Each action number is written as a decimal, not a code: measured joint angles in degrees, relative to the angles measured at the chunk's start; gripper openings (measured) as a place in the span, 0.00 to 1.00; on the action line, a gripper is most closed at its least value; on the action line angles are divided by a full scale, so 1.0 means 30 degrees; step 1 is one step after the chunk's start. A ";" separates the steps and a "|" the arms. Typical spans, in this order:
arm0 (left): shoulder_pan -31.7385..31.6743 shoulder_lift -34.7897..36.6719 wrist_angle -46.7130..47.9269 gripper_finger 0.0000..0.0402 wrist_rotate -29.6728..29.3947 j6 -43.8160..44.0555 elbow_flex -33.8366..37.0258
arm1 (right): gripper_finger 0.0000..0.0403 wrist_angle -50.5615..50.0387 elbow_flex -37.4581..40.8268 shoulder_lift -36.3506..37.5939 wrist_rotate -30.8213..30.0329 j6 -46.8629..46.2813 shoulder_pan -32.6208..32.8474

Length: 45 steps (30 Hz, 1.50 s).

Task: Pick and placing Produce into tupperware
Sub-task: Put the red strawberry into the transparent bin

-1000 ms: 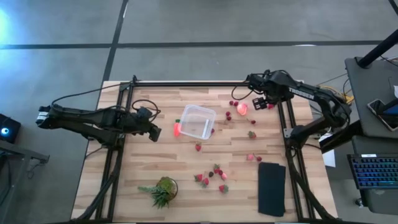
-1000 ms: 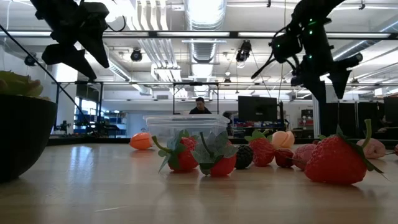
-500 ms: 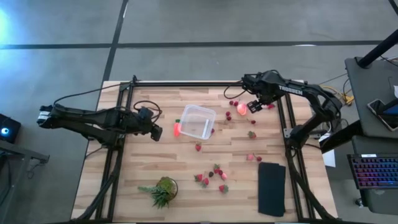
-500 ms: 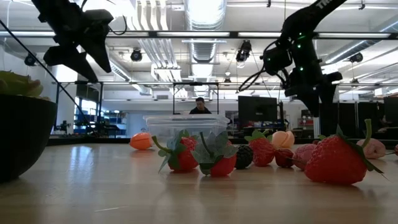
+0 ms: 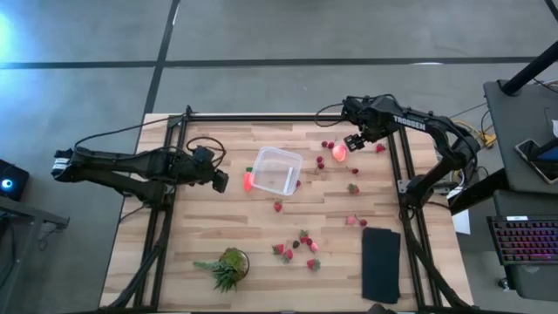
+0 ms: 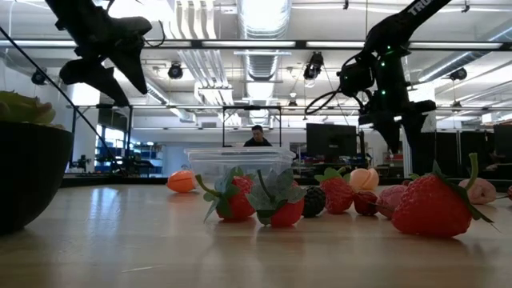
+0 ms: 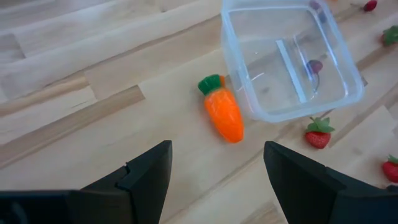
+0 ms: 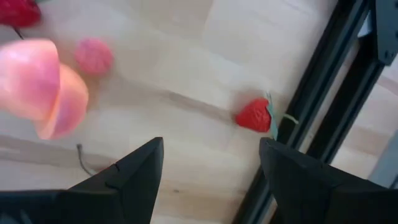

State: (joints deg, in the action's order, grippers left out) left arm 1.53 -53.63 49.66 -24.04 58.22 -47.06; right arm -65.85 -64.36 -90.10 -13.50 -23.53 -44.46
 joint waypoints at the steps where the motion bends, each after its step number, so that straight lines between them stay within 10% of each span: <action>1: -0.0080 -0.0005 -0.0098 0.60 0.0023 0.0000 -0.0082 | 0.64 0.0113 0.0000 0.0014 0.0002 0.0000 -0.0040; 26: -0.1574 -0.2604 -0.7203 0.60 0.0082 0.2350 -0.0213 | 0.64 0.2585 0.0029 0.0026 -0.1513 0.1576 -0.2274; 45: -0.9369 -0.4984 -0.7469 0.60 0.5167 -0.6959 -0.0240 | 0.64 0.1492 0.0270 -0.1235 0.0141 -0.4033 -0.3785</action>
State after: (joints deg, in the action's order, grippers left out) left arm -26.58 -68.59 27.25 -8.54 37.34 -47.78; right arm -61.37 -63.55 -93.80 -13.08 -35.63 -55.81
